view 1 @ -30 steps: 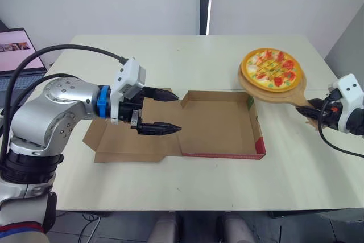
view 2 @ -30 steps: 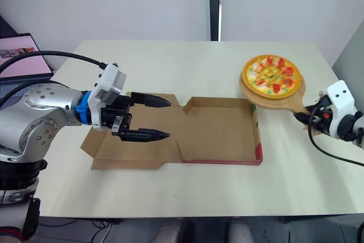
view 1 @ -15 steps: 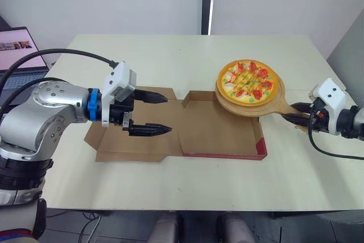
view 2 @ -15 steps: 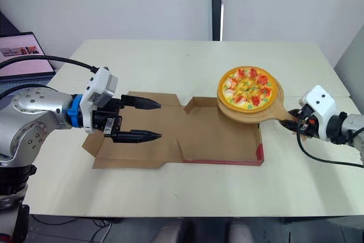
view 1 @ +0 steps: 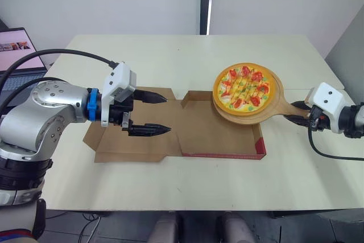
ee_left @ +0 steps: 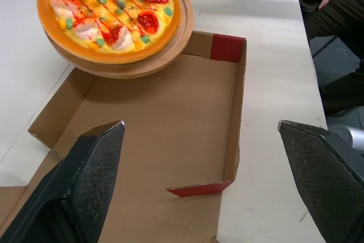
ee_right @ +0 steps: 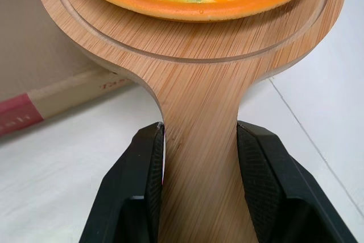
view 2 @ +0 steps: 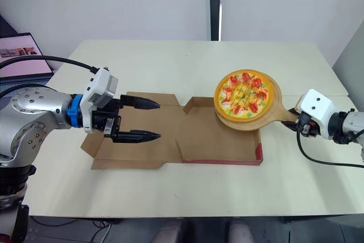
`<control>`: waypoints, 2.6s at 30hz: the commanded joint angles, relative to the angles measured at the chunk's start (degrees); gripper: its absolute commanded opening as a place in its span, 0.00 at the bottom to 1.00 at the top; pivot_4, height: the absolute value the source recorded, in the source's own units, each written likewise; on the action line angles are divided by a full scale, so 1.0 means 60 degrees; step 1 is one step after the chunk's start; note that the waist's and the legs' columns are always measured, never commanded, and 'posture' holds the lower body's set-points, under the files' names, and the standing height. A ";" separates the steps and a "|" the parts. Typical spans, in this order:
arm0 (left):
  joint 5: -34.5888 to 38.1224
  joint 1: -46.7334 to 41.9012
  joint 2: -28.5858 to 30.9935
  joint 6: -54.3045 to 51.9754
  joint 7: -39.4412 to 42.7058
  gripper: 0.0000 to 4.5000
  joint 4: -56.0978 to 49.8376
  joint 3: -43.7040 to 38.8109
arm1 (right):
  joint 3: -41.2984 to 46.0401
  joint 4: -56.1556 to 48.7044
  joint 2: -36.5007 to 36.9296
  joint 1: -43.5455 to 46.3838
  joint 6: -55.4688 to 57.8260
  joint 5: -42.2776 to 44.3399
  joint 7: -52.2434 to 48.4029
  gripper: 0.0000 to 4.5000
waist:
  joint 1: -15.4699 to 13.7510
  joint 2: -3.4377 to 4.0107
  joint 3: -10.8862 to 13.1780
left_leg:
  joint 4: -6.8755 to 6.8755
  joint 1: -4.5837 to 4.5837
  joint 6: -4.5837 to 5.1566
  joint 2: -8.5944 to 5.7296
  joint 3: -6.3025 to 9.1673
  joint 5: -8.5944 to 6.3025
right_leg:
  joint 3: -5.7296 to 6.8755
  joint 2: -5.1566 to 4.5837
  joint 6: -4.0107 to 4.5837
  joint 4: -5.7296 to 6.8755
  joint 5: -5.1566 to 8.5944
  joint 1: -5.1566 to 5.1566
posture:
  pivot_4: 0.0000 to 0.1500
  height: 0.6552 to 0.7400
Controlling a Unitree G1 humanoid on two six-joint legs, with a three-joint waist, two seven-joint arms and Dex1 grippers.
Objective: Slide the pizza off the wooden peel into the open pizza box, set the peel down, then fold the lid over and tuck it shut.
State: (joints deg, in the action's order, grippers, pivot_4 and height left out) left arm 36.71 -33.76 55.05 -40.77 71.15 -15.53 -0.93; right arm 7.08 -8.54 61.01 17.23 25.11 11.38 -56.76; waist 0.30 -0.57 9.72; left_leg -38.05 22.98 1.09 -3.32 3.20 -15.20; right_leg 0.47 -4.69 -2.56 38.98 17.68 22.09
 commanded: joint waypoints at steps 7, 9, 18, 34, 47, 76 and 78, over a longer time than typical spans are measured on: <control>-0.0072 0.0076 0.0144 0.0154 0.0171 1.00 -0.0307 -0.0089 | 0.0265 0.0117 0.0162 0.0535 -0.0733 -0.0242 -0.0027 0.36 | -0.0006 0.0000 0.0000 | -0.0001 0.0000 -0.0003 -0.0001 -0.0001 0.0002 | -0.0001 -0.0001 0.0000 0.0000 0.0000 0.0000 | 1.00 0.86; -0.0061 0.0117 0.0148 0.0138 0.0184 1.00 -0.0339 -0.0092 | 0.0217 0.0128 0.0166 0.0585 -0.0831 -0.0296 -0.0059 0.36 | 0.0003 0.0000 0.0000 | -0.0001 0.0000 -0.0003 -0.0001 -0.0001 0.0002 | -0.0001 -0.0001 0.0000 0.0001 0.0000 0.0000 | 1.00 0.86; -0.0104 0.0273 0.0187 0.0181 0.0251 1.00 -0.0403 -0.0092 | 0.0040 0.0257 0.0247 0.0737 -0.1616 -0.0725 -0.0147 0.36 | -0.0001 0.0000 0.0000 | -0.0001 0.0001 -0.0004 -0.0001 -0.0001 0.0002 | -0.0001 -0.0001 0.0000 0.0001 0.0000 0.0001 | 1.00 0.86; -0.0105 0.0389 0.0186 0.0258 0.0271 1.00 -0.0400 -0.0123 | -0.0081 0.0957 0.0323 0.1312 -0.2422 -0.1412 -0.0035 0.36 | 0.0004 0.0000 0.0000 | -0.0002 0.0000 -0.0010 0.0000 -0.0002 0.0006 | -0.0001 0.0000 0.0000 0.0002 0.0000 0.0001 | 1.00 0.86; -0.0151 0.0416 0.0135 0.0407 0.0296 1.00 -0.0320 -0.0143 | 0.1196 0.2590 0.0412 0.1565 -0.2581 -0.1675 0.1054 0.36 | 0.0003 0.0001 0.0000 | 0.0001 0.0000 -0.0036 0.0000 -0.0011 0.0021 | -0.0004 -0.0001 0.0000 0.0003 0.0000 0.0004 | 1.00 0.86; 0.1607 -0.1867 -0.2115 -0.1101 -0.1015 1.00 -0.0816 0.0318 | 0.4728 -0.1290 -0.3234 -0.3725 0.4351 0.1055 0.3951 0.36 | -0.0024 0.0017 -0.0011 | -0.0007 -0.0015 -0.0007 -0.0002 -0.0006 0.0005 | -0.0011 0.0010 0.0000 0.0012 0.0000 -0.0019 | 1.00 0.86; 0.1623 -0.1930 -0.2165 -0.1126 -0.1105 1.00 -0.0801 0.0332 | 0.4743 -0.1323 -0.3226 -0.3691 0.4543 0.1161 0.3999 0.36 | -0.0024 0.0017 -0.0012 | -0.0007 -0.0016 -0.0007 -0.0002 -0.0005 0.0005 | -0.0010 0.0010 0.0000 0.0012 0.0000 -0.0019 | 1.00 0.86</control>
State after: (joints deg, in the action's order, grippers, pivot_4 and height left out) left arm 45.92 -44.04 42.36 -47.40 65.09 -19.12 1.74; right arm 34.07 -13.54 40.17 -5.65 52.21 17.28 -33.38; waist 0.16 -0.47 9.65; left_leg -38.09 22.88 1.05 -3.33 3.17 -15.18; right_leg 0.41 -4.62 -2.56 39.05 17.68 21.97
